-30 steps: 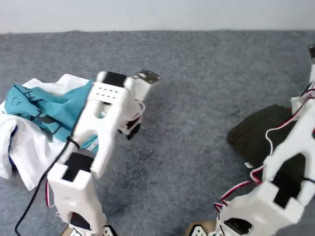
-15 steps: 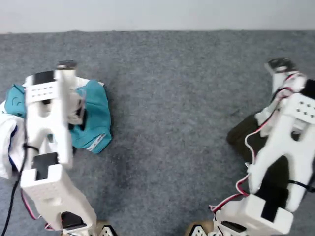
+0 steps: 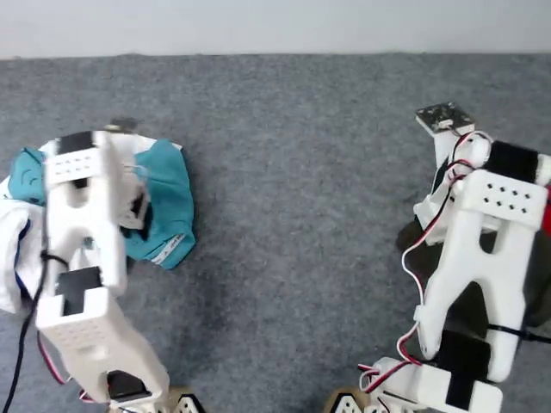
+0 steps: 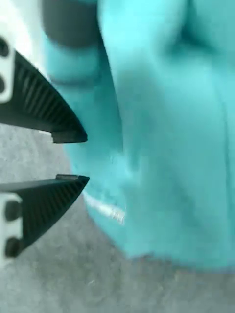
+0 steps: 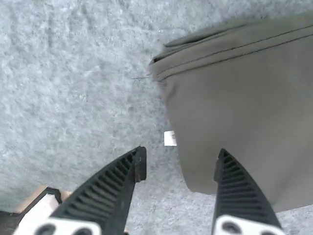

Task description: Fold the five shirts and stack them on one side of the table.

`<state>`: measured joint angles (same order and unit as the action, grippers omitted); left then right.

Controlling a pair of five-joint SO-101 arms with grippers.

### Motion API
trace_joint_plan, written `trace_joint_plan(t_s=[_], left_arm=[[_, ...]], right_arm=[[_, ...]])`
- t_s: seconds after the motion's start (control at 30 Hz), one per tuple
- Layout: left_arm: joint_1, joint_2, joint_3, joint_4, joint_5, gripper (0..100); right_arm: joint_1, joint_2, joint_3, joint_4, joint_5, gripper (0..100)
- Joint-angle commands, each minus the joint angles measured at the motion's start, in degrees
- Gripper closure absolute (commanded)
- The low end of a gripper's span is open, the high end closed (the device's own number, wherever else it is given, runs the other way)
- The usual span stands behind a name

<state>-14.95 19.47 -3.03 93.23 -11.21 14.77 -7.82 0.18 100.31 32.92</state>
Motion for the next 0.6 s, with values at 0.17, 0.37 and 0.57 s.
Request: trace_joint_plan(t_s=[0.17, 0.37, 0.57], left_arm=[[4.04, -3.08, 6.11, -7.03, -1.85, 88], [3.96, 1.23, 8.92, -12.04, -1.58, 88], [4.04, 10.46, 5.23, -11.96, -0.35, 88]], right_arm=[[-0.48, -2.68, 5.1, 2.07, -0.35, 76.4], [-0.66, -2.68, 5.19, 2.07, -0.44, 76.4], [-0.66, -2.68, 5.27, 2.07, -0.44, 76.4]])
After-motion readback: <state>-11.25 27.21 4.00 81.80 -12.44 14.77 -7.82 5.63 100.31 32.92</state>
